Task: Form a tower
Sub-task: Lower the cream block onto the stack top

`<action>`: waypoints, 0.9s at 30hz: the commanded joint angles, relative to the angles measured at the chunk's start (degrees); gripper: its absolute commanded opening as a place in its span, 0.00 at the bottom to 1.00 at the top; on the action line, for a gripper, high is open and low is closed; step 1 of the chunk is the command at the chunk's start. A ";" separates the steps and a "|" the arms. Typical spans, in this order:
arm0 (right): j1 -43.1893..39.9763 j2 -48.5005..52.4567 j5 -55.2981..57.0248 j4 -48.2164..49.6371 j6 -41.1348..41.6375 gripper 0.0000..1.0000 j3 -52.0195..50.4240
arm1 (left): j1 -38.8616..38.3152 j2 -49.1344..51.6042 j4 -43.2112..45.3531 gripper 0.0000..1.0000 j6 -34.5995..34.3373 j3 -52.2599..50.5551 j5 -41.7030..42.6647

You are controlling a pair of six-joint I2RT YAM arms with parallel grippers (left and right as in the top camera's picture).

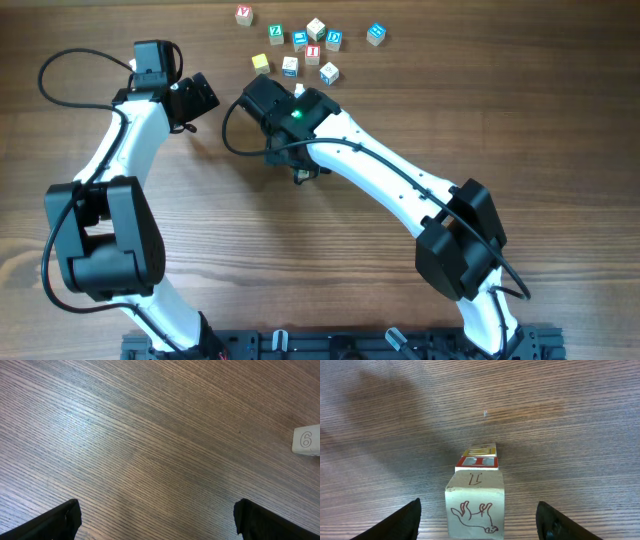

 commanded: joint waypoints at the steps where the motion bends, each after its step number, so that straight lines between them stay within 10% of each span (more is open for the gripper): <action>1: -0.02 0.74 1.03 0.24 0.04 0.73 -0.59 | 0.09 0.52 0.00 1.00 0.28 0.59 -0.33; 27: -0.13 3.13 -3.58 1.99 1.53 0.61 -0.59 | 0.09 0.52 0.00 1.00 0.28 0.59 -0.33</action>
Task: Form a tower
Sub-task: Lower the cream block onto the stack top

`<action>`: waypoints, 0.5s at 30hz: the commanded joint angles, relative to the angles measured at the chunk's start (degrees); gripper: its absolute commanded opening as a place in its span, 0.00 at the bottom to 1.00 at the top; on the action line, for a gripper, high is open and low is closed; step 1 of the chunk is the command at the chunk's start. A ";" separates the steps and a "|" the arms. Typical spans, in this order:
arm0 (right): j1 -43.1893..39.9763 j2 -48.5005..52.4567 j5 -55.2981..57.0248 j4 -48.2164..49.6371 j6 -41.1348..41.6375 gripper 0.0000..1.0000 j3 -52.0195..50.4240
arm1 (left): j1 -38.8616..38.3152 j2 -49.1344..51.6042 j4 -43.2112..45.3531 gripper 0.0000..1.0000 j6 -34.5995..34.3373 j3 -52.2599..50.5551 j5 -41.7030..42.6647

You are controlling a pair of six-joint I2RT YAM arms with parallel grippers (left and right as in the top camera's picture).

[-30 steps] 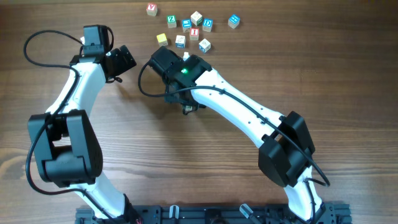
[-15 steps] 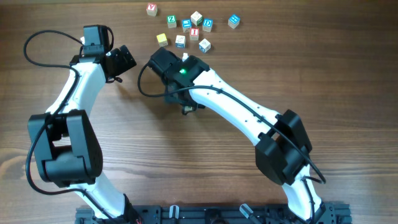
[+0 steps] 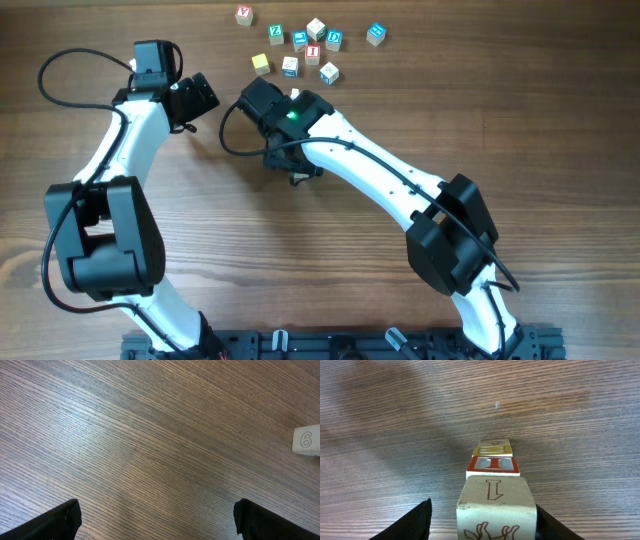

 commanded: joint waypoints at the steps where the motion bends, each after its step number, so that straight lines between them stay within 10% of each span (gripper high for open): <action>1: -0.13 0.76 -0.52 0.28 1.62 0.61 -0.59 | 0.09 0.52 0.00 1.00 0.28 0.59 -0.33; 15: -0.15 0.76 -0.48 1.31 1.57 0.62 -0.59 | 0.09 0.52 0.00 1.00 0.28 0.59 -0.33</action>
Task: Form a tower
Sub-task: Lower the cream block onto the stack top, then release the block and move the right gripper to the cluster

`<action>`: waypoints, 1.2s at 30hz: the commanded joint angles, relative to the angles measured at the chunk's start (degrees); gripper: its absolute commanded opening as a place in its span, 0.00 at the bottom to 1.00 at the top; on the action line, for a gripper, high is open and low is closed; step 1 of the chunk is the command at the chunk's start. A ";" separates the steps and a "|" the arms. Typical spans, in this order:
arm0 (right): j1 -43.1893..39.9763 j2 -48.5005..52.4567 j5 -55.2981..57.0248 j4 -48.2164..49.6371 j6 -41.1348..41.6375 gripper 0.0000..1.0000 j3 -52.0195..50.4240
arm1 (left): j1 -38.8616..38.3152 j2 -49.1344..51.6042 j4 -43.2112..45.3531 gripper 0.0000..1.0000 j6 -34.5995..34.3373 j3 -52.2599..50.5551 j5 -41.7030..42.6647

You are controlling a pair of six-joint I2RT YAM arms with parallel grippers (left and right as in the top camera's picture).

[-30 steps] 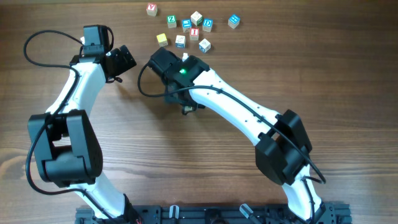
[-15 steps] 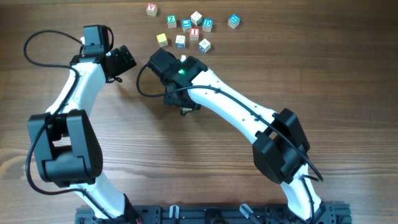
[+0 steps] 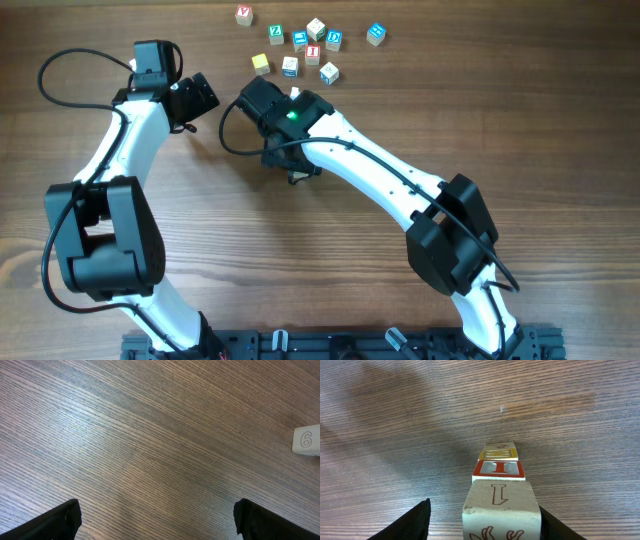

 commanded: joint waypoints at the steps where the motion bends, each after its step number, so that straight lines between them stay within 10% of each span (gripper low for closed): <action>1: -0.17 0.76 -0.48 0.09 0.46 0.62 -0.59 | 0.09 0.52 -0.02 1.00 0.28 0.59 -0.35; 12: -5.73 -0.72 2.58 3.19 -16.81 0.81 4.17 | 0.09 0.52 0.00 1.00 0.28 0.59 -0.33; 23: -14.93 2.23 2.84 25.86 -31.63 0.76 3.96 | 0.09 0.52 0.00 1.00 0.28 0.59 -0.33; 30: -16.68 9.70 3.26 35.54 -47.69 0.05 3.96 | 0.09 0.52 0.00 1.00 0.28 0.59 -0.33; 33: -18.45 12.37 3.19 39.08 -47.56 0.05 3.96 | 0.09 0.52 0.00 1.00 0.28 0.59 -0.33; 36: -19.85 14.71 2.78 42.23 -47.74 0.29 3.96 | 0.09 0.52 -0.02 1.00 0.28 0.59 -0.33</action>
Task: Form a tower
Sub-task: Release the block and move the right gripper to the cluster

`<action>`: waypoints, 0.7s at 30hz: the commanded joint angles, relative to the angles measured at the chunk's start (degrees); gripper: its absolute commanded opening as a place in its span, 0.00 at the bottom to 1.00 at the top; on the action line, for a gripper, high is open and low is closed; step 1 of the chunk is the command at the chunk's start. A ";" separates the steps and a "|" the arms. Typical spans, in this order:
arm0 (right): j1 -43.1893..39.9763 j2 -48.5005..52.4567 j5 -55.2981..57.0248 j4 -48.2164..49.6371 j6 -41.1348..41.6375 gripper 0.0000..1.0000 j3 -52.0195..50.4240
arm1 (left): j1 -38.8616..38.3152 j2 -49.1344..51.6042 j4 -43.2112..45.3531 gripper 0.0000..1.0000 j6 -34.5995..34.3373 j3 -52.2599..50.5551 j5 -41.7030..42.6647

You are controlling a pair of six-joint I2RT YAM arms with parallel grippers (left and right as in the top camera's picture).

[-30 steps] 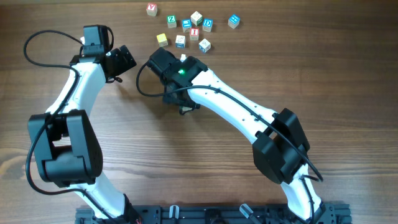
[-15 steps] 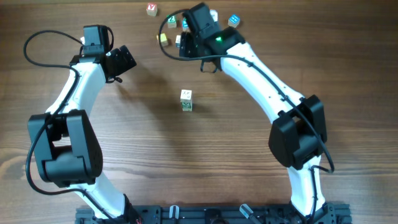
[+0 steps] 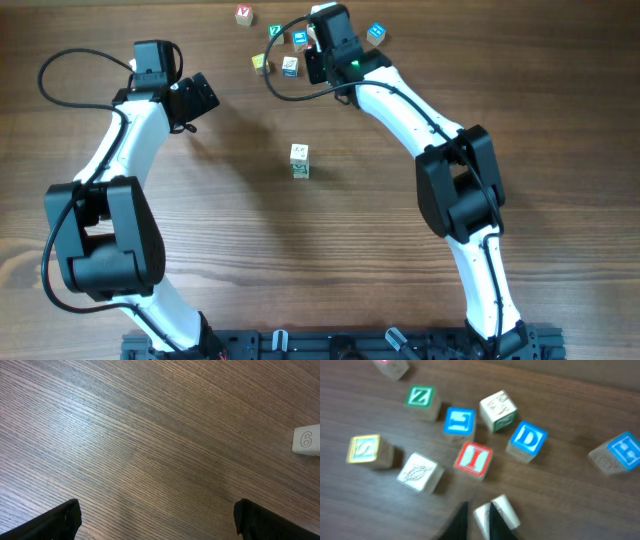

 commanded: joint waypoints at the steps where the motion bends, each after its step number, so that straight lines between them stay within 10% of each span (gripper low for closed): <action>1: -1.20 3.72 0.11 2.69 -0.79 0.34 0.85 | 0.09 0.52 0.00 1.00 0.28 0.59 -0.33; 8: -1.60 9.77 0.13 6.21 -0.81 0.78 0.85 | 0.09 0.52 0.00 1.00 0.28 0.59 -0.35; 21: -1.81 3.50 0.15 -1.84 -0.83 0.45 0.87 | 0.09 0.52 0.00 1.00 0.28 0.59 -0.35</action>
